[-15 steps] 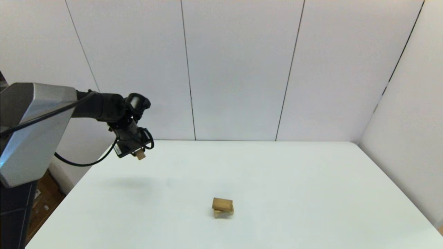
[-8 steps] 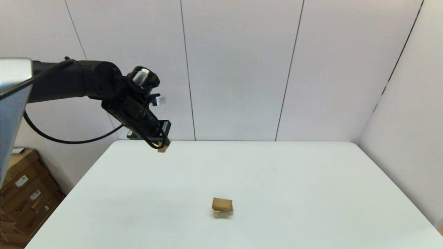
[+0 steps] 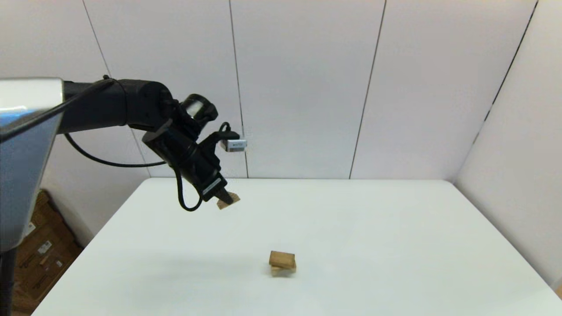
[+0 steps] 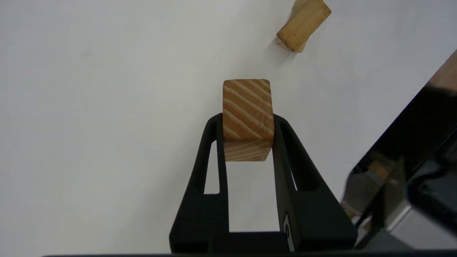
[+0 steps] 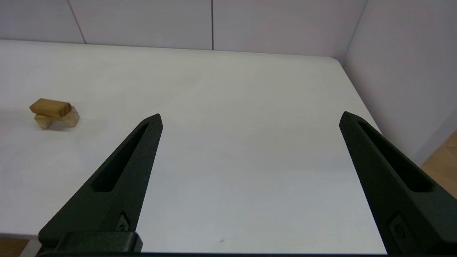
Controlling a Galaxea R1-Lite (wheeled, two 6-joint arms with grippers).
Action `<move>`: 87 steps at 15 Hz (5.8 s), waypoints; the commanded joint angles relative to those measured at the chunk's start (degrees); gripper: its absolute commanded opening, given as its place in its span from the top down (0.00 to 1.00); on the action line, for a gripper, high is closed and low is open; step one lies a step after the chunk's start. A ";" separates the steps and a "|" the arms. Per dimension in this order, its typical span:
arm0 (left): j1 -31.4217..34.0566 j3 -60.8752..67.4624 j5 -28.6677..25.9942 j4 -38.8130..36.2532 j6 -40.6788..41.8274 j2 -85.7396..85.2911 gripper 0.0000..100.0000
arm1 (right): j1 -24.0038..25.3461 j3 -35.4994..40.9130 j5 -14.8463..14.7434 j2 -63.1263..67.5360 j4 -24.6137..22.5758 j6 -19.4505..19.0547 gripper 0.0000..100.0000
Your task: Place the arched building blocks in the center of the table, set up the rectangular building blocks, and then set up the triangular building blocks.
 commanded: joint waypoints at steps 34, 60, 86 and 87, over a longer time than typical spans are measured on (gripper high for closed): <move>-17.92 3.52 7.07 -15.16 6.56 18.03 1.00 | 0.01 -0.01 0.04 0.07 0.03 -0.02 0.00; -17.83 8.18 6.89 -20.88 6.04 16.36 1.00 | 0.01 -0.01 0.04 0.07 0.03 -0.02 0.00; -17.13 9.06 6.80 -23.16 5.95 16.62 0.00 | 0.01 -0.01 0.04 -0.01 0.03 -0.02 0.00; -16.78 8.79 6.80 -23.16 5.95 16.01 0.00 | 0.01 -0.01 0.04 0.07 0.03 -0.02 0.00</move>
